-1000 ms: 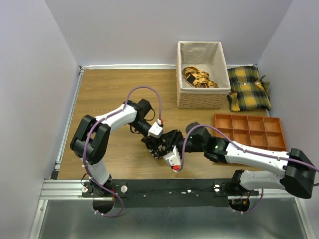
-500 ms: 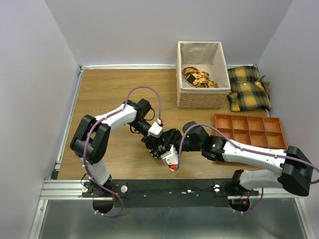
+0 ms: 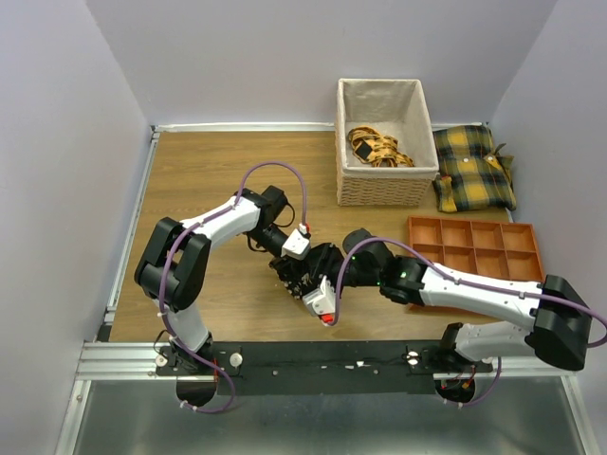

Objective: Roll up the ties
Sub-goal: Pick up the tie at the center of the board.

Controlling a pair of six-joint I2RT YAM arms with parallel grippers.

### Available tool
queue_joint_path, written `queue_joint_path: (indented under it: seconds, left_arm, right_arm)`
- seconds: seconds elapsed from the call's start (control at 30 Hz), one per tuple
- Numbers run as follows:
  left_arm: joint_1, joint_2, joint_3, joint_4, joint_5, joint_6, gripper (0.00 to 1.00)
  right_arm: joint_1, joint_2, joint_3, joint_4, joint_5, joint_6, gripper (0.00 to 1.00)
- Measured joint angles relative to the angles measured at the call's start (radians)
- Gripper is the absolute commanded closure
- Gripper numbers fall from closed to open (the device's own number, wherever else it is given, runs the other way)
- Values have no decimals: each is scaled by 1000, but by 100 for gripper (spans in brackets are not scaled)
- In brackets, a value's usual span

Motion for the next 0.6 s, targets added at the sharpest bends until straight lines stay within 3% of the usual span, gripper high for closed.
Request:
queue_joint_path:
  seconds: [0.37,0.5,0.53,0.6]
  left_arm:
    - [5,5,0,0,0,0,100]
    - [4,5,0,0,0,0,100]
    - [4,5,0,0,0,0,100]
    - [4,5,0,0,0,0,100]
  right_arm:
    - [3,47,40,-20,11,-35,53]
    - [3,59,44,-27,12,-46,71]
    - [3,61,45,-30,12,-47,82]
    - [3,64,47,-35,16,-48,89]
